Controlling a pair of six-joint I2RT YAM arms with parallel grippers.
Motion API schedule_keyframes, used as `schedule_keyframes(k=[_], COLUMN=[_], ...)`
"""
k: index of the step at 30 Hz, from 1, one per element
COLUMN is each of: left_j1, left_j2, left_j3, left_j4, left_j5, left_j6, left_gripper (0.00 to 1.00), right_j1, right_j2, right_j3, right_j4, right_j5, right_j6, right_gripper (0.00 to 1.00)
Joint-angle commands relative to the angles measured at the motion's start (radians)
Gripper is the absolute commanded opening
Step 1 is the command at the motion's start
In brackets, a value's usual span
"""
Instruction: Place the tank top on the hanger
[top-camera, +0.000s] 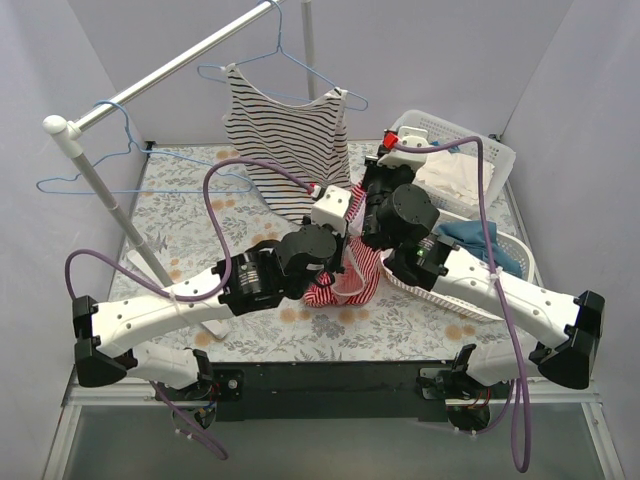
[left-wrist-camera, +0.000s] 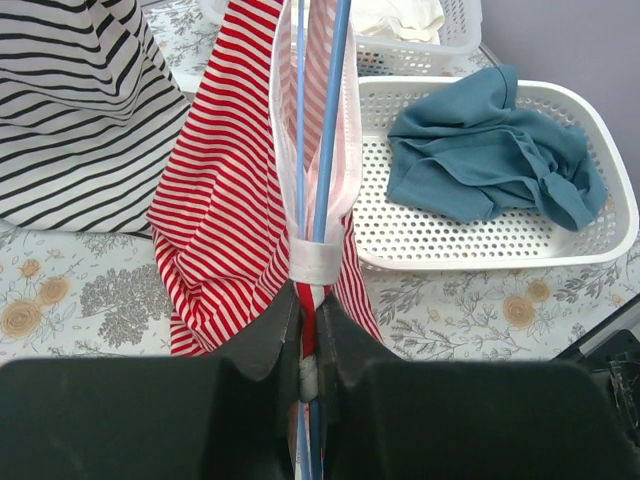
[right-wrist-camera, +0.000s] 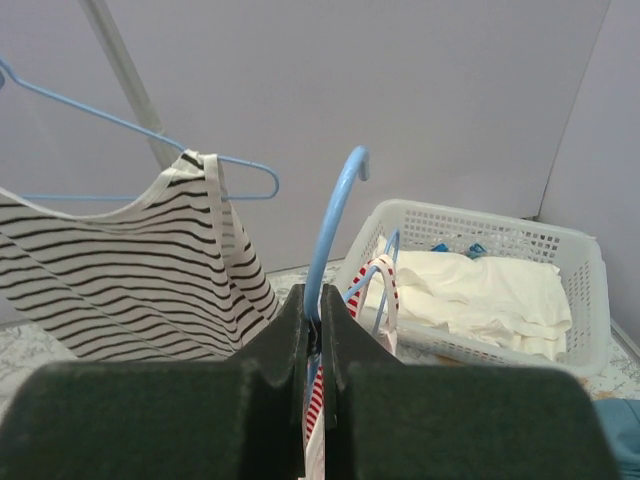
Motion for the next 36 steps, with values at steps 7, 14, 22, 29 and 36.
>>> schedule_keyframes(k=[7, 14, 22, 29, 36], left_j1=[-0.008, -0.008, -0.008, -0.008, -0.008], left_j2=[-0.217, -0.294, -0.332, -0.366, -0.397], left_j3=[-0.141, -0.184, -0.198, -0.154, -0.064], left_j4=[0.104, 0.128, 0.125, 0.042, -0.099], left_j5=[0.05, 0.093, 0.073, 0.091, 0.035], left_j6=[-0.002, -0.006, -0.052, -0.092, -0.16], left_gripper=[0.0, 0.0, 0.0, 0.0, 0.0], right_j1=[0.018, 0.019, 0.018, 0.018, 0.018], right_j2=[-0.187, -0.264, -0.311, -0.408, -0.544], right_j3=[-0.099, -0.107, -0.083, -0.125, -0.243], right_j4=[-0.316, -0.461, -0.561, -0.575, -0.523], right_j5=[-0.374, -0.782, -1.06, -1.122, -0.711], right_j6=[0.233, 0.218, 0.191, 0.202, 0.357], right_gripper=[0.19, 0.58, 0.86, 0.92, 0.92])
